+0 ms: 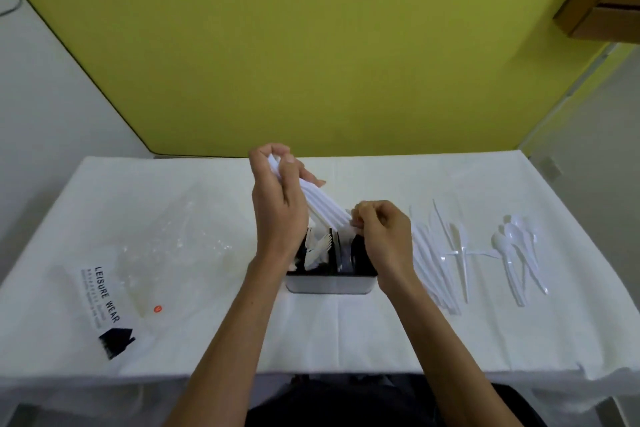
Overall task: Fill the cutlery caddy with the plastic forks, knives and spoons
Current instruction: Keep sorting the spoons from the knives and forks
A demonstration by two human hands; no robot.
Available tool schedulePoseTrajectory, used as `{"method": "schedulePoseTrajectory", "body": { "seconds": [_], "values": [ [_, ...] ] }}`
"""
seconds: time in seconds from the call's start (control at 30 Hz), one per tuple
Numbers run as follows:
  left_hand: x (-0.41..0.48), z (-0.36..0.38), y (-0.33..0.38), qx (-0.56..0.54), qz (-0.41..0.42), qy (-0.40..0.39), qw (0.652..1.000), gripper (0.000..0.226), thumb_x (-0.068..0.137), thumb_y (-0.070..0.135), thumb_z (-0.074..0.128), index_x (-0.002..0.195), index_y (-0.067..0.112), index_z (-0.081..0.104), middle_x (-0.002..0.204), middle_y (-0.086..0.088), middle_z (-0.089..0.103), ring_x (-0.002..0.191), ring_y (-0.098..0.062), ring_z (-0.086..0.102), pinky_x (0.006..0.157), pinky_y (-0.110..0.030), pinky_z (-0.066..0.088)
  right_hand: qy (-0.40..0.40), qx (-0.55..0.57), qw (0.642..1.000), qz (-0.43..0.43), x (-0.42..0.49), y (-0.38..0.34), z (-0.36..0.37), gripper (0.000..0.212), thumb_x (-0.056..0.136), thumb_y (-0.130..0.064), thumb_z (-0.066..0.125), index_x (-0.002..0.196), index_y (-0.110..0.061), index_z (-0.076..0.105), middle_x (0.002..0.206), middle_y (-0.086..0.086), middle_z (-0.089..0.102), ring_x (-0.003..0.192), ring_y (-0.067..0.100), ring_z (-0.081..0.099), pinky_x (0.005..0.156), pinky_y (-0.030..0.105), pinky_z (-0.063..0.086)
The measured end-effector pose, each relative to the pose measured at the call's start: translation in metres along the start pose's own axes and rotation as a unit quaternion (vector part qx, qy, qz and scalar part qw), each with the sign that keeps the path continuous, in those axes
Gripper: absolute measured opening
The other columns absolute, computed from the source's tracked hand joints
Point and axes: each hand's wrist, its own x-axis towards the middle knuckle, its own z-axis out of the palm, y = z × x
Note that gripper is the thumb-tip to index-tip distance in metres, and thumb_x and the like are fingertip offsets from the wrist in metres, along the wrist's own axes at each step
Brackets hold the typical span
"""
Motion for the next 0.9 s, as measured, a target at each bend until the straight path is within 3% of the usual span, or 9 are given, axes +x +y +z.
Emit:
{"method": "schedulePoseTrajectory", "body": {
  "seconds": [0.07,0.1,0.2,0.3,0.4,0.57,0.7,0.77,0.9],
  "values": [
    [0.008,-0.016,-0.002,0.012,0.002,0.031,0.999,0.005,0.108,0.013,0.033,0.11,0.012,0.038,0.068,0.005,0.056,0.063,-0.009,0.066,0.076,-0.057,0.057,0.041,-0.117,0.989,-0.086,-0.002,0.015,0.004,0.014,0.096,-0.016,0.051,0.099,-0.018,0.065,0.098,-0.007,0.068,0.09,0.006,0.061,0.075,0.01,0.044],
    [0.01,-0.023,-0.003,0.021,0.002,0.044,0.999,0.005,0.108,0.013,0.033,0.11,0.012,0.038,0.069,0.004,0.055,0.062,-0.009,0.066,0.076,-0.057,0.057,0.037,-0.161,0.98,-0.115,-0.002,0.026,0.006,0.02,0.097,-0.012,0.048,0.109,-0.017,0.064,0.108,-0.005,0.065,0.096,0.007,0.059,0.078,0.008,0.04],
    [0.011,-0.038,-0.011,0.055,0.004,0.063,0.996,0.006,0.107,0.012,0.034,0.11,0.013,0.039,0.07,-0.002,0.054,0.063,-0.014,0.066,0.075,-0.053,0.058,0.004,-0.268,0.948,-0.17,-0.003,0.054,0.012,0.033,0.095,-0.003,0.043,0.123,-0.011,0.059,0.121,0.003,0.062,0.11,0.018,0.055,0.087,0.021,0.039],
    [0.002,-0.042,-0.02,0.09,0.005,0.059,0.994,0.008,0.106,0.011,0.035,0.11,0.014,0.041,0.075,-0.01,0.055,0.067,-0.021,0.067,0.074,-0.048,0.057,0.019,-0.333,0.915,-0.227,0.001,0.062,0.016,0.034,0.085,0.008,0.047,0.112,-0.006,0.062,0.106,0.008,0.064,0.098,0.027,0.055,0.08,0.026,0.036],
    [-0.011,-0.04,-0.036,0.115,-0.006,0.042,0.992,0.009,0.105,0.01,0.037,0.109,0.016,0.043,0.082,-0.011,0.055,0.067,-0.015,0.064,0.072,-0.041,0.057,0.044,-0.37,0.896,-0.24,0.001,0.064,0.021,0.027,0.08,0.01,0.048,0.099,-0.004,0.062,0.092,0.007,0.063,0.086,0.03,0.056,0.073,0.028,0.037],
    [-0.029,-0.036,-0.057,0.145,-0.046,0.018,0.988,0.01,0.105,0.01,0.04,0.108,0.018,0.044,0.1,-0.016,0.061,0.072,-0.006,0.064,0.07,-0.018,0.045,0.053,-0.385,0.888,-0.246,0.003,0.069,0.025,0.029,0.087,-0.005,0.039,0.102,-0.003,0.064,0.095,0.008,0.066,0.09,0.03,0.06,0.076,0.035,0.047],
    [-0.028,-0.036,-0.056,0.163,-0.002,0.031,0.986,0.013,0.104,0.01,0.04,0.109,0.021,0.046,0.106,-0.01,0.055,0.084,-0.014,0.063,0.076,-0.027,0.048,0.051,-0.392,0.887,-0.239,0.005,0.073,0.023,0.022,0.089,0.0,0.046,0.103,-0.004,0.063,0.096,0.006,0.065,0.092,0.028,0.059,0.076,0.033,0.045],
    [-0.025,-0.036,-0.055,0.185,0.031,0.049,0.981,0.015,0.102,0.007,0.041,0.111,0.012,0.051,0.107,-0.01,0.052,0.092,-0.02,0.057,0.083,-0.022,0.044,0.053,-0.393,0.885,-0.243,0.005,0.074,0.022,0.022,0.09,-0.002,0.045,0.102,-0.005,0.063,0.095,0.006,0.065,0.091,0.028,0.058,0.075,0.032,0.044],
    [-0.024,-0.037,-0.051,0.215,0.053,0.095,0.971,0.017,0.099,-0.006,0.043,0.108,-0.002,0.057,0.106,-0.011,0.046,0.09,-0.006,0.045,0.083,-0.005,0.034,0.056,-0.389,0.886,-0.247,0.005,0.075,0.022,0.021,0.09,-0.004,0.044,0.1,-0.006,0.063,0.094,0.005,0.064,0.09,0.027,0.057,0.074,0.031,0.044]
  ]
}}
